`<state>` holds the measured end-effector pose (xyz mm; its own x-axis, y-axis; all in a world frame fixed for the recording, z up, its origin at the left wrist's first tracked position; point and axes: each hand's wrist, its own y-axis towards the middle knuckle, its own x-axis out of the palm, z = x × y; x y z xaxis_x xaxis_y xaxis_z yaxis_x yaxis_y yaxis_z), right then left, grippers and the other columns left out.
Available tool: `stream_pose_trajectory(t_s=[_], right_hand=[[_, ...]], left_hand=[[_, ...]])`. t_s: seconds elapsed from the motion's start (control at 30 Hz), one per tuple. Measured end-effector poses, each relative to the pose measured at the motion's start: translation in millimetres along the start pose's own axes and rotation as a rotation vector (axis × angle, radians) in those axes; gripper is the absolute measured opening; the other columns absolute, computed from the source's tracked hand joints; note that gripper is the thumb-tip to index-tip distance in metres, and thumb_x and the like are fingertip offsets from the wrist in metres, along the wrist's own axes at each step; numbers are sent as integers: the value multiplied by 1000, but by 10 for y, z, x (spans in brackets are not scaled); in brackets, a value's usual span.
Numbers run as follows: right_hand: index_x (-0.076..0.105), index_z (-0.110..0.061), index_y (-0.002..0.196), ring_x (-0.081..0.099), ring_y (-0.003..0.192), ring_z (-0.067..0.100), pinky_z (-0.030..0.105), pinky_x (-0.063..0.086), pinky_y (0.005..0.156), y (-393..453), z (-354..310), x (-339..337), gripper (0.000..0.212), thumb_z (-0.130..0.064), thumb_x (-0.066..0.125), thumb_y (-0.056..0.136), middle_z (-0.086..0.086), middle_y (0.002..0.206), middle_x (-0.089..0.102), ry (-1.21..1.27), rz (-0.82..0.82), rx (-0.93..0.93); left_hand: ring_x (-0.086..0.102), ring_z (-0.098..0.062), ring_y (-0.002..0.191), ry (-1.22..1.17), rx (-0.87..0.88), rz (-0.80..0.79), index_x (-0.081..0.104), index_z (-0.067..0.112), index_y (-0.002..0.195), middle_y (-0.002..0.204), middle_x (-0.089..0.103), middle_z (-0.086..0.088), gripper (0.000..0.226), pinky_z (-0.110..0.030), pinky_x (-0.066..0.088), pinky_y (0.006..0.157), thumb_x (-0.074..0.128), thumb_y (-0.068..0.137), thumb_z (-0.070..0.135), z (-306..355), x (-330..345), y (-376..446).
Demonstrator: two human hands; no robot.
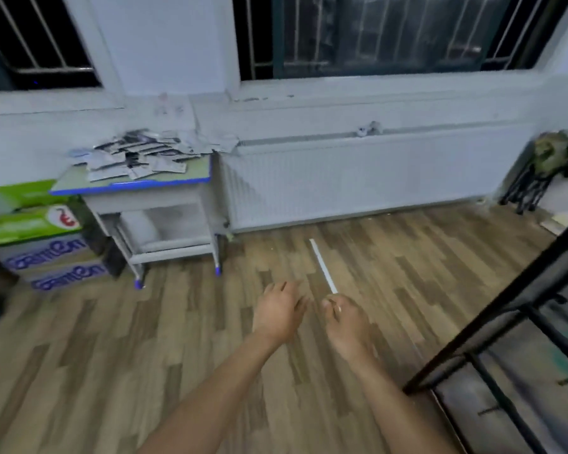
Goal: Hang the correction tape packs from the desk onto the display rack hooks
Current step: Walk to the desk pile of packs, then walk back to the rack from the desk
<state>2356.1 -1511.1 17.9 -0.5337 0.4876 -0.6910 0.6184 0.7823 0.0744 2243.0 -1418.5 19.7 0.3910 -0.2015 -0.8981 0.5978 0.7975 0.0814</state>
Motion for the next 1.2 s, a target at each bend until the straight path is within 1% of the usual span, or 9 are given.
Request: stream_pose_trajectory(t_s=[0.23,0.37,0.5,0.57,0.77,0.87,0.97,1.1,1.2], right_hand=[[66,-11,112,60,106,28,30,43,86,581,-725,1004,25,-23,52,95,9,114,66,34,-144,-121],[65,-13,113,59,105,25,29,42,81,1159,-1025,1501,28,-29,47,97,6,113,66,34,-202,-176],[61,-17,122,57,109,22,32,46,90,1874,-1354,1866,33,-33,45,98,2,120,63,47,-238,-162],[61,-20,120,58,108,20,31,46,88,2227,-1507,1997,32,-36,44,97,0,119,64,16,-242,-194],[63,-16,116,56,112,23,26,41,86,3121,-1904,2482,29,-30,47,98,1,119,63,11,-317,-256],[63,-17,114,57,106,20,28,44,84,3469,-2061,2792,28,-33,46,98,0,114,64,-9,-345,-280],[64,-14,107,59,99,21,26,41,77,3840,-2268,3131,26,-31,47,97,2,108,65,1,-350,-283],[64,-12,110,57,106,21,28,42,86,4452,-2580,3610,26,-28,48,97,3,113,64,-4,-356,-276],[64,-16,110,57,104,18,23,39,80,4927,-2794,3877,24,-26,46,98,0,112,63,-37,-355,-255]], left_hand=[[51,-28,116,57,-207,50,53,14,125,122,57,-7,39,-37,42,92,39,99,39,-1041,-382,228],[50,-27,119,64,-302,79,50,16,129,126,56,-6,39,-37,41,96,41,99,38,-1568,-579,712],[48,-27,123,68,-367,88,43,18,140,134,53,-6,47,-38,38,101,41,99,41,-1997,-783,1369],[48,-27,123,70,-406,104,40,18,142,136,51,-7,51,-36,39,100,42,98,42,-2159,-874,1690],[46,-25,125,54,-481,167,42,18,142,138,51,-4,50,-36,37,100,44,97,40,-2671,-1060,2485],[46,-25,126,53,-518,180,45,17,140,136,53,-5,49,-35,36,103,46,97,40,-2982,-1142,2822],[45,-23,127,50,-521,176,44,17,140,137,52,-4,49,-35,38,104,45,97,41,-3357,-1213,3217],[43,-22,128,68,-509,143,43,18,139,138,50,-4,48,-35,38,104,43,98,43,-3894,-1333,3877],[42,-23,128,86,-481,94,41,18,140,139,48,-3,49,-35,37,103,43,98,44,-4242,-1466,4424]])
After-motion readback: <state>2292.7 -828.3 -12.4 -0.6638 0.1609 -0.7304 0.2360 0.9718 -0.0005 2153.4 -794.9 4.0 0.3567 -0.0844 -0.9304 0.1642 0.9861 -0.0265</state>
